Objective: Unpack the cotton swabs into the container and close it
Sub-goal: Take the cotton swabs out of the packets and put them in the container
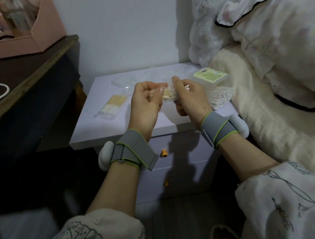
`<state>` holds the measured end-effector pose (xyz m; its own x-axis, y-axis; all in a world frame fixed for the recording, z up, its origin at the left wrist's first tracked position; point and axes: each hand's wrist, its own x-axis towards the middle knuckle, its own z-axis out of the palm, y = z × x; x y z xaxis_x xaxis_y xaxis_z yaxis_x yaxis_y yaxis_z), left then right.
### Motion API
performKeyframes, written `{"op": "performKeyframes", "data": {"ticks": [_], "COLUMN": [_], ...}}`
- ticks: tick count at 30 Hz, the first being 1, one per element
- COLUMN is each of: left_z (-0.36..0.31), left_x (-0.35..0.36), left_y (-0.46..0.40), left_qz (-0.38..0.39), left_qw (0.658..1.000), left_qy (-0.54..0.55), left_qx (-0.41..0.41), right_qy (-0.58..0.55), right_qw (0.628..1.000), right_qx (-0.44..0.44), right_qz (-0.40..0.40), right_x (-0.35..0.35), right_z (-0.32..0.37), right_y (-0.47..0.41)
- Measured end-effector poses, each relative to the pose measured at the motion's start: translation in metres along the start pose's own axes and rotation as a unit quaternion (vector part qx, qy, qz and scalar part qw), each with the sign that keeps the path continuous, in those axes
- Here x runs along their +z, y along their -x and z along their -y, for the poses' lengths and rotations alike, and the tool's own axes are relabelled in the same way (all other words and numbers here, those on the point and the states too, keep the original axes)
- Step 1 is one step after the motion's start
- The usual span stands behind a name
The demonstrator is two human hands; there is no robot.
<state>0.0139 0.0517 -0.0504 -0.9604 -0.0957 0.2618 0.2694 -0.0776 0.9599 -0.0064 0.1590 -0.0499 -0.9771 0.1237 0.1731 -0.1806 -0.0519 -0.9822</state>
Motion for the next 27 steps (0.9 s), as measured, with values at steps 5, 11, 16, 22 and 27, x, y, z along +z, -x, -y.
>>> {"op": "performKeyframes", "data": {"ticks": [5, 11, 16, 22, 27], "left_z": [-0.002, 0.0, -0.001, 0.004, 0.007], "left_x": [-0.001, -0.006, -0.003, -0.004, -0.005], "left_y": [-0.003, -0.005, -0.009, -0.016, -0.022], "left_qz": [-0.021, -0.08, -0.13, -0.213, -0.219], "left_qw": [0.998, 0.994, 0.987, 0.958, 0.938], "left_qy": [0.063, 0.066, 0.089, 0.165, 0.236], "left_qx": [-0.02, -0.034, -0.045, -0.095, -0.13], "right_qy": [0.036, 0.087, 0.11, 0.144, 0.161], "right_qw": [0.998, 0.994, 0.988, 0.975, 0.962], "right_qx": [-0.013, -0.038, -0.069, -0.1, -0.113], "right_qz": [-0.048, -0.051, -0.081, -0.135, -0.191], "right_x": [-0.001, -0.008, -0.015, -0.025, -0.049], "right_z": [-0.004, -0.012, -0.009, -0.002, 0.006], "right_y": [-0.007, -0.014, -0.015, -0.016, -0.021]}}
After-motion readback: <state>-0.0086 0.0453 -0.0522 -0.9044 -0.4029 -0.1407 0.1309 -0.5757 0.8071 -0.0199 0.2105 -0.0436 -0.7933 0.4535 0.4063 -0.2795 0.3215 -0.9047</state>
